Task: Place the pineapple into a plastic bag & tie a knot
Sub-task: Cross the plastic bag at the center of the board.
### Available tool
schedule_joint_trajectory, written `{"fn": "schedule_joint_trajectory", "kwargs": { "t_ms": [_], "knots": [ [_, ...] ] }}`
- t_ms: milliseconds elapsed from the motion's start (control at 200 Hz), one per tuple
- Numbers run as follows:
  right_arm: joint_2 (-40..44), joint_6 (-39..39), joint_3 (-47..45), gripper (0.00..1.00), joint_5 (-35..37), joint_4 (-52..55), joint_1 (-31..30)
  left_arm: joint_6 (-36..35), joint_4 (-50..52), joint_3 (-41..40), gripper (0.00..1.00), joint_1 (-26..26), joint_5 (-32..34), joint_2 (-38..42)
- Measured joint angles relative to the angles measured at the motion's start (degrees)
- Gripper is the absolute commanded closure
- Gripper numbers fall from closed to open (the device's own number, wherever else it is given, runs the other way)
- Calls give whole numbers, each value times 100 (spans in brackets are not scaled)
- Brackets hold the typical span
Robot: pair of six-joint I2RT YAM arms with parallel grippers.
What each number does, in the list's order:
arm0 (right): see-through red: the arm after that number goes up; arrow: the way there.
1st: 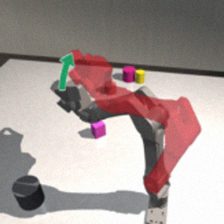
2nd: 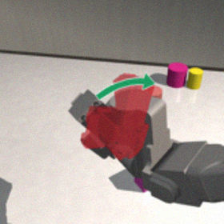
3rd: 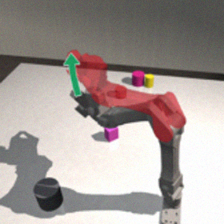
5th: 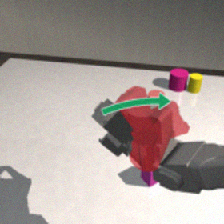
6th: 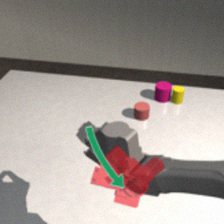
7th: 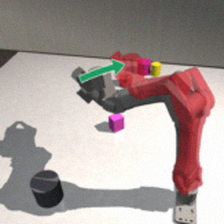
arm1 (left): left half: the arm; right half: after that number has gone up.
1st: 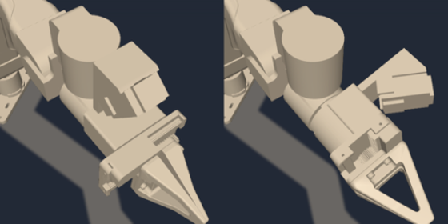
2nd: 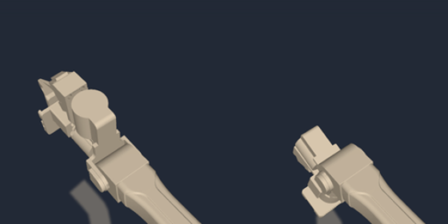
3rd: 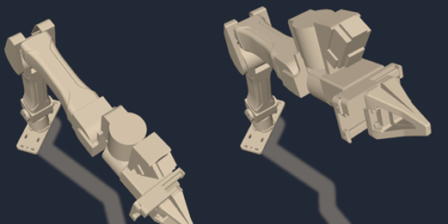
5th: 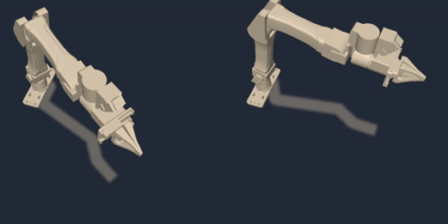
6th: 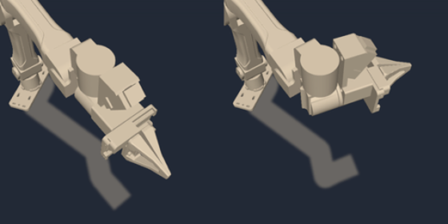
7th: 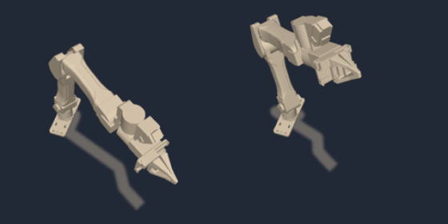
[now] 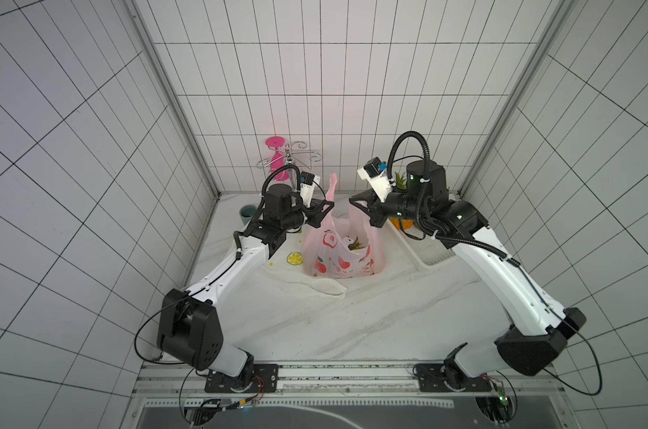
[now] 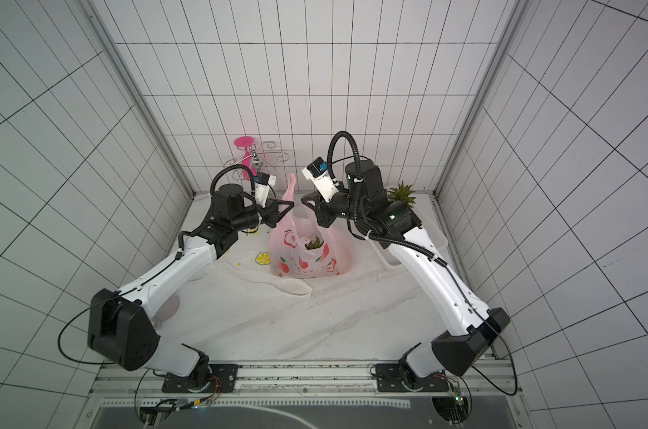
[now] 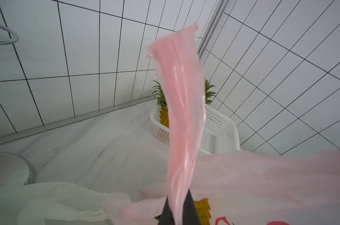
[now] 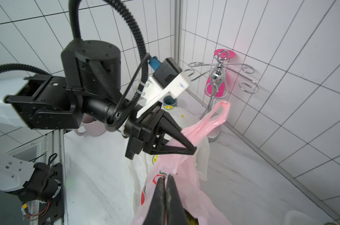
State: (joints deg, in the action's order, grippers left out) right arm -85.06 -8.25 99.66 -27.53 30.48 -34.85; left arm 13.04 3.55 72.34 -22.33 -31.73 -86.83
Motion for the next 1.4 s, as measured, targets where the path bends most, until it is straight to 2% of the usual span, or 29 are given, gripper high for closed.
{"fn": "schedule_joint_trajectory", "kwargs": {
  "t_ms": [175, 390, 650, 874, 1039, 1239, 1399],
  "knots": [
    [-155, 26, -260, 100, -721, -415, 168, -267, -162, 31, 100, -208, -490, -157],
    [-157, 262, -616, 100, -1438, -896, 726, -640, -28, 31, 100, -511, -1043, -205],
    [-164, 483, -879, 100, -2083, -1047, 973, -1176, 719, 439, 97, -785, -1060, -289],
    [-164, 595, -1027, 100, -2435, -1064, 975, -1744, 1355, 905, 93, -922, -717, -354],
    [-164, 645, -1040, 100, -2555, -1064, 1025, -2107, 1609, 1038, 85, -1139, -490, -352],
    [-210, 682, -1040, 100, -2747, -1067, 1217, -2341, 1749, 1034, 64, -1250, -341, -310],
    [-350, 678, -1040, 100, -2863, -1064, 1274, -2441, 1937, 1047, 56, -1250, -308, -214]
  ]
}}
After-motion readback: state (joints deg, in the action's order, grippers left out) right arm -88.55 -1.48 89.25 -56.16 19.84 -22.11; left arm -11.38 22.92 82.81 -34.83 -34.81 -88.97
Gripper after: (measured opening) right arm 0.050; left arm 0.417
